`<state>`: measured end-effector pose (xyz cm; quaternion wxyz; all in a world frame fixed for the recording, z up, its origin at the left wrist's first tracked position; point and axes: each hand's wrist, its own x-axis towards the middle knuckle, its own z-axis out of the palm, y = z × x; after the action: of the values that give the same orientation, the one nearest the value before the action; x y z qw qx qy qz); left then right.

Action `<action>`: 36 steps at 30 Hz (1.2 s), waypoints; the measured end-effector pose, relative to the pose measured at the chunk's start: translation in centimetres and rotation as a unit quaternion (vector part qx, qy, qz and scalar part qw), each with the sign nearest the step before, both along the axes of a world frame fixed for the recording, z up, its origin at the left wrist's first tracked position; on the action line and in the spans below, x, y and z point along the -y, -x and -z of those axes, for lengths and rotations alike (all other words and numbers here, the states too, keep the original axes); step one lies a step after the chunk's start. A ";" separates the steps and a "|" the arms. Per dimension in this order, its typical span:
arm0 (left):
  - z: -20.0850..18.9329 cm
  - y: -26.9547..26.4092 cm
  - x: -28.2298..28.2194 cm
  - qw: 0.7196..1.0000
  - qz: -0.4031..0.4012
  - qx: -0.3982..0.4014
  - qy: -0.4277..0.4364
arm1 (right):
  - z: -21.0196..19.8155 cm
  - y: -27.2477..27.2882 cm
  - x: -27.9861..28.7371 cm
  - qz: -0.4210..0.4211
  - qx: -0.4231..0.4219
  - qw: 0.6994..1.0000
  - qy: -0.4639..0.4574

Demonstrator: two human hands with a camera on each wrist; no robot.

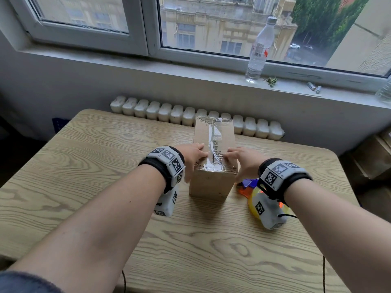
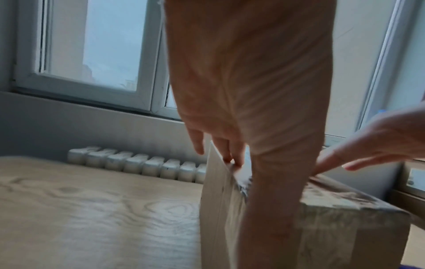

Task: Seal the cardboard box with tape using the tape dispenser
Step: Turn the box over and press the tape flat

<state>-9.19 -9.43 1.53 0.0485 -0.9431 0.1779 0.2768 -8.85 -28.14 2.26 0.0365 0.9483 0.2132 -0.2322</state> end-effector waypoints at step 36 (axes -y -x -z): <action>1.9 -0.3 1.0 0.998 -0.046 0.044 -0.007 | 1.5 0.1 -1.8 0.000 0.077 0.997 0.028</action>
<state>-8.92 -10.46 -0.42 0.0503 -0.9610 0.1304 0.2384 -8.99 -26.35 0.75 0.0788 0.9620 0.2032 -0.1647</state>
